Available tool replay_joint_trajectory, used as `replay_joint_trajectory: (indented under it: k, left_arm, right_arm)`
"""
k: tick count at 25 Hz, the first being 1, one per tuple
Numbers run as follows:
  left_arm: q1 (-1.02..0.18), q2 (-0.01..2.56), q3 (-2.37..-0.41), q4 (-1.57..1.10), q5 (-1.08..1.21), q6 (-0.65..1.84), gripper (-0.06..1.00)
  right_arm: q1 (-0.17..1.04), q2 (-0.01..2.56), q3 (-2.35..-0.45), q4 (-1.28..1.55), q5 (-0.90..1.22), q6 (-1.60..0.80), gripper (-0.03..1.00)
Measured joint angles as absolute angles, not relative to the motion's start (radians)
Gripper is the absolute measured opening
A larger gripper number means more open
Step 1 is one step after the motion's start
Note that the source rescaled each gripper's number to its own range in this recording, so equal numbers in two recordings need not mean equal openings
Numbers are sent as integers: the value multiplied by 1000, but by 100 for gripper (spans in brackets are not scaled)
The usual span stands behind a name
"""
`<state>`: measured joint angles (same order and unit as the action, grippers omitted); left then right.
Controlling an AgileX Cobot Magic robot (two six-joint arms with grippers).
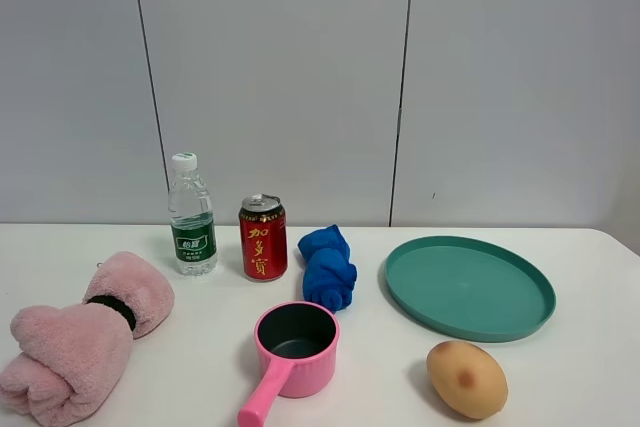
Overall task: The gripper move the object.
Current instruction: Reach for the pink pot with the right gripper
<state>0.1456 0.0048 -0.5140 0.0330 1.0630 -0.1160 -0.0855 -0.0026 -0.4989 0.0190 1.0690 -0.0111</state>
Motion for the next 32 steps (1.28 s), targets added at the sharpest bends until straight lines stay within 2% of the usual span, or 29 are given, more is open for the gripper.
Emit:
replay_joint_trajectory:
  k: [32]
  left_arm:
    - [146,5,-514,33,1063,-116,100]
  right_arm:
    - [-86,-3,-499,19,1069,-11,100]
